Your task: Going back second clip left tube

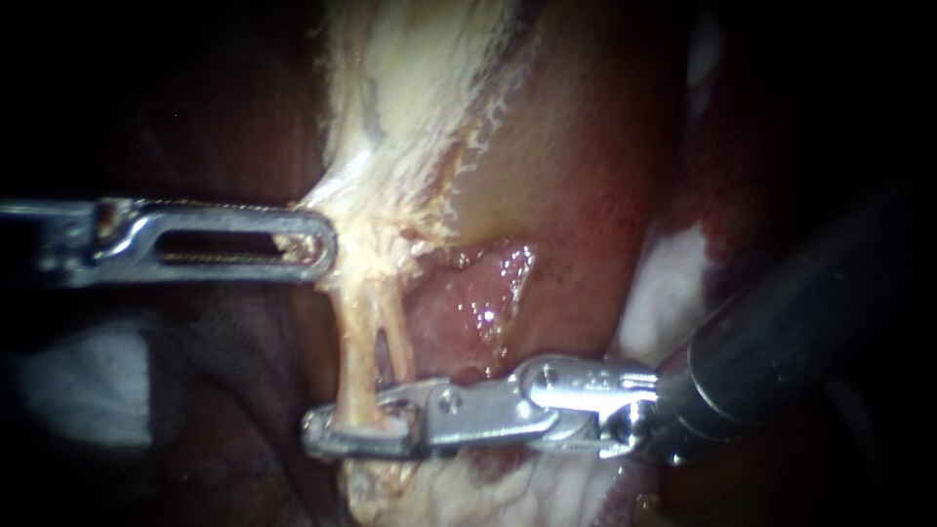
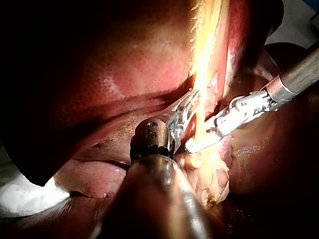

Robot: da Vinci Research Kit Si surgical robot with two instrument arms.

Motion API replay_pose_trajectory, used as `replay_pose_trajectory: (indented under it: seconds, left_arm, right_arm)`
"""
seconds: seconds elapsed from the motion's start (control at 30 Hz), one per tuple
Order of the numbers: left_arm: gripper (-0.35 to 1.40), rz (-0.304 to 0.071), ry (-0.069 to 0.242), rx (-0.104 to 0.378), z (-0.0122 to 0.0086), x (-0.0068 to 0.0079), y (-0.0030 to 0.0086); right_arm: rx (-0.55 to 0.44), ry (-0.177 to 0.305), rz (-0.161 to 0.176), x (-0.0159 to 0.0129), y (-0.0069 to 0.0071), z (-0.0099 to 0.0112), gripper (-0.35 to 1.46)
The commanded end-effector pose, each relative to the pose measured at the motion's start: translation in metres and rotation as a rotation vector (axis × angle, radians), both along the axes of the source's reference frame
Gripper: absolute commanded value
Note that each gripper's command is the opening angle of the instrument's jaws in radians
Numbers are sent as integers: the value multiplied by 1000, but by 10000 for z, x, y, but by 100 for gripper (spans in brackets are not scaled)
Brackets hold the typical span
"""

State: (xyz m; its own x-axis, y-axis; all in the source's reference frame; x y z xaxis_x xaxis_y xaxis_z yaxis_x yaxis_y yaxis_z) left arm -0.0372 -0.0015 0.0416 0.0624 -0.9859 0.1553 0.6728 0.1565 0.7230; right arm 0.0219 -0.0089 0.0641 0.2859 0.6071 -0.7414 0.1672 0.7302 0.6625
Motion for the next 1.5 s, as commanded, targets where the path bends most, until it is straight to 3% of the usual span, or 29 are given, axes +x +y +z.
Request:
replay_pose_trajectory:
  seconds: [0.03, 0.2, 0.27, 0.3, 0.43, 0.53, 0.8, 1.17, 1.5]
  left_arm:
    - [-35, 0, -1, 0, 0, 0, 0]
    - [-35, 0, -1, 0, 0, 0, 0]
    - [-35, 0, -1, 0, 0, 0, 0]
    - [-35, 0, -1, 0, 0, 0, 0]
    - [-35, 0, 0, 0, 0, 0, 0]
    - [-35, 0, 0, 0, 0, 0, 0]
    - [-35, 0, 0, 0, -1, 0, -1]
    - [-35, 0, 0, 0, -2, 1, -1]
    - [-35, 0, 0, 0, -2, 2, -1]
  right_arm:
    - [0, 1, 0, 1, 0, 0, -35]
    - [26, -10, 5, 1, -2, -2, -35]
    - [27, -8, 3, 3, -2, -4, -3]
    - [6, -1, 2, 7, -1, -4, 23]
    - [-33, 36, 27, 24, 1, -1, 56]
    - [-50, 74, 57, 32, 0, 4, 59]
    - [-149, 103, 55, 33, 6, 10, 60]
    - [-220, 104, 69, 25, 15, 16, 60]
    - [-223, 95, 79, 9, 23, 20, 60]
